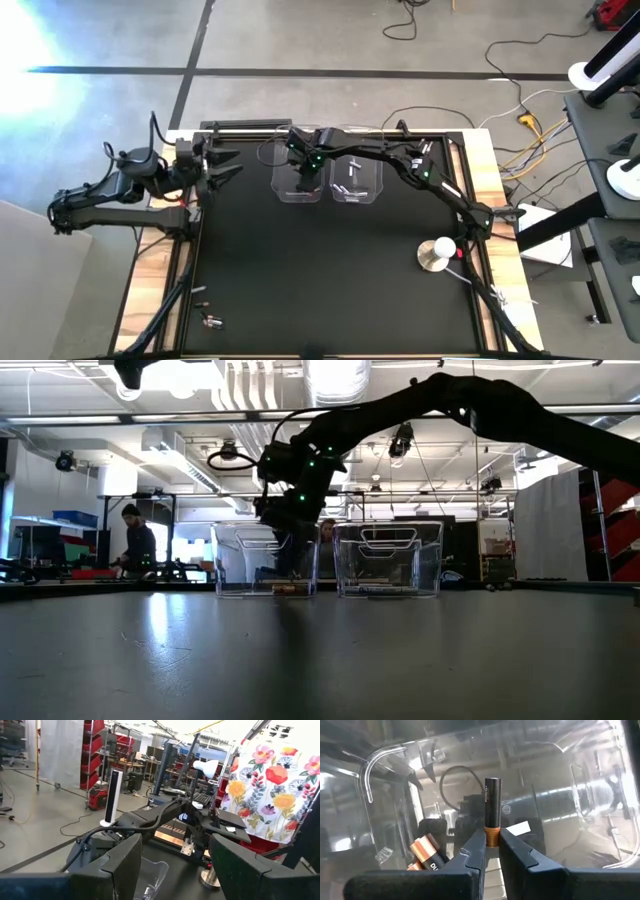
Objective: Sort batteries
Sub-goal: Put the black battery into the left transparent bin
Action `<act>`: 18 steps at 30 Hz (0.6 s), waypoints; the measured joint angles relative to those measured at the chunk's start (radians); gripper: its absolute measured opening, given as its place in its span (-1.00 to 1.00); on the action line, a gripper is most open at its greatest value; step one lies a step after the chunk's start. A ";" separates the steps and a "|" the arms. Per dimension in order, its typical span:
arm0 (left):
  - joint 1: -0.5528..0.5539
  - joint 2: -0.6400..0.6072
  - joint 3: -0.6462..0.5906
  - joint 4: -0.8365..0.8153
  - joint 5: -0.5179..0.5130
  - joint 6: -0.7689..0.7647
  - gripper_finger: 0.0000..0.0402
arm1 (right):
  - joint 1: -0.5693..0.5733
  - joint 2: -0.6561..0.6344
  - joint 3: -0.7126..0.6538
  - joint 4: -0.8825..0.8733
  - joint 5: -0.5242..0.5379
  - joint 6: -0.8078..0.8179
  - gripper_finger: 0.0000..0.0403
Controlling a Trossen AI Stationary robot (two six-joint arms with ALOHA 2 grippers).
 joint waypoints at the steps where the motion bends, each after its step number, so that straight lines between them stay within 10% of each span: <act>1: 0.000 0.001 0.000 0.000 0.000 0.002 0.06 | 0.000 0.000 0.000 0.000 0.000 0.001 -0.83; 18: 0.000 -0.001 0.000 -0.001 0.000 0.005 0.06 | 0.000 0.007 -0.004 0.039 0.043 -0.059 -0.83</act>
